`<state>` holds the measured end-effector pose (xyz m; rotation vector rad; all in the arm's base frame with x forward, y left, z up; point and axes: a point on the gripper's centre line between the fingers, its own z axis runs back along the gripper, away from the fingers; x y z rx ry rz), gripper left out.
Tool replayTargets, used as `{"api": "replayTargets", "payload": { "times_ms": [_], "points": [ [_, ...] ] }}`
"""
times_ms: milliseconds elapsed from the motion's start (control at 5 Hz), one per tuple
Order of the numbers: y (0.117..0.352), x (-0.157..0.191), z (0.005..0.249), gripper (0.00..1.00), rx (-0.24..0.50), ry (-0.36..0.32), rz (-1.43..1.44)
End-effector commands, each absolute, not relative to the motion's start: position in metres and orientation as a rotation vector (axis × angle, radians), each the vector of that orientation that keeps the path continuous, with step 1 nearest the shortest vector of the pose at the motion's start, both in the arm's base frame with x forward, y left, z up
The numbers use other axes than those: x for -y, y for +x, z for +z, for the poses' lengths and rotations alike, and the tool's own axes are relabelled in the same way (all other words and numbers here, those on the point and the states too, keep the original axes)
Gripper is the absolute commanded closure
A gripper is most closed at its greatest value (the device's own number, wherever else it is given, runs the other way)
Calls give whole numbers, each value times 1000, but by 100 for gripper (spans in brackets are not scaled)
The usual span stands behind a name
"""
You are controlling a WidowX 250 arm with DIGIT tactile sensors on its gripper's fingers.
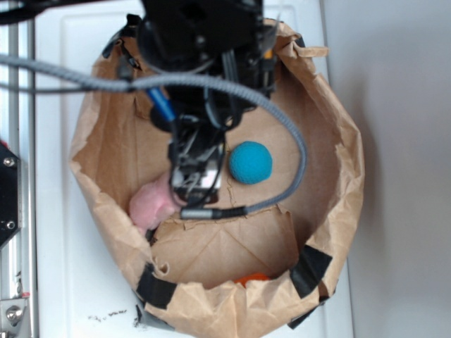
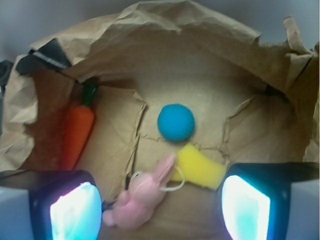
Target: Grab the blue ball.
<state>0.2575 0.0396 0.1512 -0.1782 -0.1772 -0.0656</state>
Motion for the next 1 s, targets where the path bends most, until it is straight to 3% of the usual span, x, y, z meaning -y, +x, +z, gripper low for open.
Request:
{"api": "replayTargets", "payload": {
  "times_ms": [0, 800],
  "points": [
    [267, -43, 132, 0, 247, -158, -44],
    [297, -41, 68, 0, 306, -164, -11]
  ]
}}
